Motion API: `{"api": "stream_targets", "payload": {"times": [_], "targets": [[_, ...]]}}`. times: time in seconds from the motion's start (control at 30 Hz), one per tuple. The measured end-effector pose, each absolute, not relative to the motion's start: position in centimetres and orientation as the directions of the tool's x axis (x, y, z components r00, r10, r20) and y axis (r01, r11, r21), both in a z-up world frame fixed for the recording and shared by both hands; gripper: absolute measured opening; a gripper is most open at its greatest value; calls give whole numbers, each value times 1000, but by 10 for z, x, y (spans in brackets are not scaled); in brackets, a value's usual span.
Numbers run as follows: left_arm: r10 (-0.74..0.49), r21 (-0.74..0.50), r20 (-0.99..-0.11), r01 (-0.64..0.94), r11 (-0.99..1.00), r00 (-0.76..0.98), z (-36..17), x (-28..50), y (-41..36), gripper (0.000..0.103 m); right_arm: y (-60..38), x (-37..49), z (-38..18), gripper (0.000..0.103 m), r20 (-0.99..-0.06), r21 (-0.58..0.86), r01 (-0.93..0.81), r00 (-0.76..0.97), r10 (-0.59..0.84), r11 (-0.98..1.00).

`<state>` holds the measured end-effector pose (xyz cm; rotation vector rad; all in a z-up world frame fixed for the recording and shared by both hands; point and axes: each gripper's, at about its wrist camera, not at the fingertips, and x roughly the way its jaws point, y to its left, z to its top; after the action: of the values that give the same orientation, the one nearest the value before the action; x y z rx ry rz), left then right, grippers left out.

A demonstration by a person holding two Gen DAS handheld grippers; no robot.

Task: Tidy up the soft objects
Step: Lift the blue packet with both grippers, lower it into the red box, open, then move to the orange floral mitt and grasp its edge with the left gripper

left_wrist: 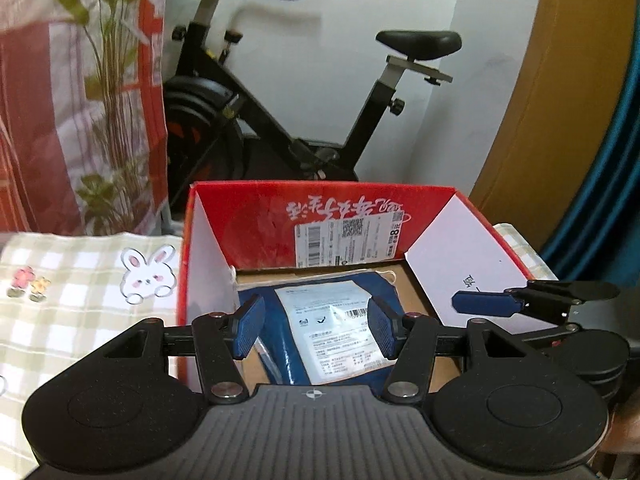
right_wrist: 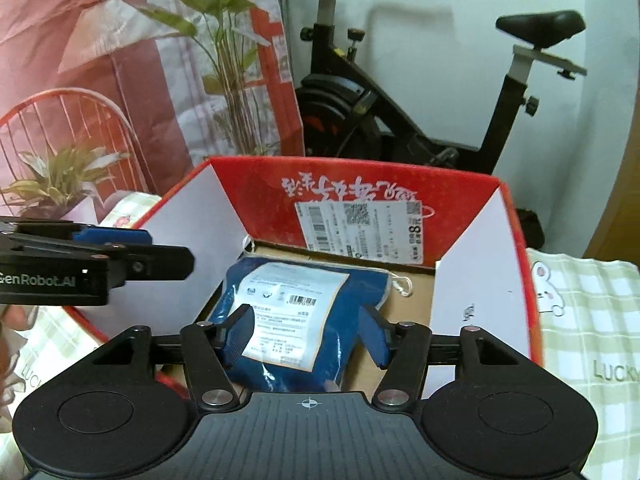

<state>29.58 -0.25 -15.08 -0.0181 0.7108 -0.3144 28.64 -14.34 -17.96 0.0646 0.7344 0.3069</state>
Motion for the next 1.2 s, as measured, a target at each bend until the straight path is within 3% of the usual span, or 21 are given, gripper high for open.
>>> {"api": "stream_targets", "payload": {"times": [0.53,0.87,1.2], "targets": [[-300,-187,-588,234,954,751,-138,181,19,59,-157,170,-145,54,-556,154,-270,771,309,950],[-339,-250,-632,231,940,697,-178,122,23,59,-153,79,-176,54,-619,123,-285,727,298,951],[-352,-295,-670,200,934,654,-216,114,23,59,-146,58,-216,54,-677,74,-263,695,242,962]]}}
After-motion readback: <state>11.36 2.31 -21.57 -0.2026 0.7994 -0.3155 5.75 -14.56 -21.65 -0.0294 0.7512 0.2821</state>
